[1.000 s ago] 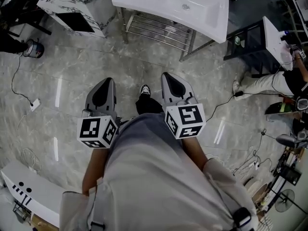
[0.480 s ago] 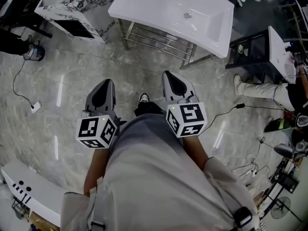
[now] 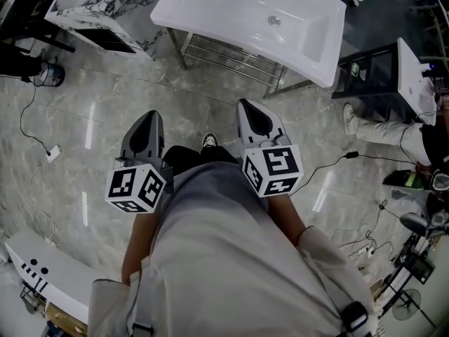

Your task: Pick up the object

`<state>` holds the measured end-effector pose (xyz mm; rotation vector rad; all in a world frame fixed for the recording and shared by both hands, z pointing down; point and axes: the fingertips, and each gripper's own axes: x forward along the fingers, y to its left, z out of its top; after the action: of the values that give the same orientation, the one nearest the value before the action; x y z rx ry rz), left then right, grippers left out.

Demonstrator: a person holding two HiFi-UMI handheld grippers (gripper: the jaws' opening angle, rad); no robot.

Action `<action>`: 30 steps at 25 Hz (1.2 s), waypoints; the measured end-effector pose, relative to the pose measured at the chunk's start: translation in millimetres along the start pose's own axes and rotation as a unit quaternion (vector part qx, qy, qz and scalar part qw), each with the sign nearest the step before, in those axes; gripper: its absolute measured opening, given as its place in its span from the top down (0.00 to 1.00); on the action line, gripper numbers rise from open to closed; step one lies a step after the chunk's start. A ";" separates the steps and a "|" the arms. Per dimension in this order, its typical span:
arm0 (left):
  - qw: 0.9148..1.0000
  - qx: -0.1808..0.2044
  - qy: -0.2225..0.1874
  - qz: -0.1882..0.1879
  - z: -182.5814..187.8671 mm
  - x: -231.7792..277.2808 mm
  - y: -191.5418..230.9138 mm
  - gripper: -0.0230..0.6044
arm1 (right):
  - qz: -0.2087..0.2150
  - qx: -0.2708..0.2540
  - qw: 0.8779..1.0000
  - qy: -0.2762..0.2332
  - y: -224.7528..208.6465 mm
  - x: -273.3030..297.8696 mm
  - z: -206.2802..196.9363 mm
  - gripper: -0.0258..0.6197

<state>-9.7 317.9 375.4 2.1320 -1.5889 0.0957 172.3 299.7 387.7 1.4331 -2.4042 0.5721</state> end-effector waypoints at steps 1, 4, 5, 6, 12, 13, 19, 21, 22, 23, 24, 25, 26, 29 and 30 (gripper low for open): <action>1.000 0.003 0.001 -0.002 0.9 2.2 -2.0 0.95 | 0.001 0.001 1.000 0.001 -2.2 1.0 -0.2 0.95; 1.000 0.012 0.006 -0.006 2.2 7.5 -5.8 0.95 | 0.003 0.005 1.000 0.005 -6.7 5.6 -1.2 0.95; 1.000 0.015 0.009 -0.008 2.0 8.6 -6.2 0.95 | 0.004 0.006 1.000 0.007 -7.0 6.9 -1.4 0.95; 1.000 0.017 0.012 -0.009 1.5 9.8 -5.8 0.95 | 0.005 0.007 1.000 0.008 -6.7 8.5 -1.3 0.95; 0.999 0.029 0.016 -0.008 3.6 26.3 5.0 0.95 | 0.006 0.010 1.000 0.013 -6.1 26.1 0.5 0.95; 0.999 0.031 0.015 -0.009 6.7 30.6 7.4 0.95 | 0.005 0.008 1.000 0.015 -6.8 30.6 1.7 0.95; 0.999 0.040 0.005 -0.012 34.1 63.1 31.2 0.95 | 0.005 -0.007 1.000 0.013 -6.6 70.2 29.7 0.95; 0.999 0.042 0.008 -0.018 40.5 75.3 36.5 0.95 | 0.002 -0.007 1.000 0.012 -8.4 83.3 38.6 0.95; 0.999 0.044 0.010 -0.020 43.9 81.1 39.0 0.95 | 0.000 -0.007 1.000 0.013 -9.4 89.8 42.2 0.95; 0.999 0.044 0.010 -0.022 47.7 86.8 41.7 0.95 | -0.002 -0.006 1.000 0.015 -10.5 96.2 45.4 0.95; 0.999 0.044 0.010 -0.025 51.9 92.6 44.3 0.95 | -0.003 -0.005 1.000 0.017 -11.5 102.6 48.6 0.95; 0.999 0.043 0.009 -0.028 56.6 98.3 47.0 0.95 | -0.005 -0.004 1.000 0.018 -12.5 108.9 51.9 0.95; 0.999 0.041 0.008 -0.031 61.3 104.2 49.8 0.95 | -0.007 -0.003 1.000 0.020 -13.2 115.2 55.4 0.95; 0.998 0.042 0.011 -0.041 73.9 123.3 58.8 0.95 | -0.012 -0.001 1.000 0.023 -14.5 133.9 66.4 0.95; 0.998 0.043 0.012 -0.045 77.9 129.8 61.4 0.95 | -0.014 -0.001 1.000 0.025 -15.2 140.2 70.1 0.95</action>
<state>-41.2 157.7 369.7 2.2563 -1.4965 0.1615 117.5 152.1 389.6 1.4315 -2.3429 0.5909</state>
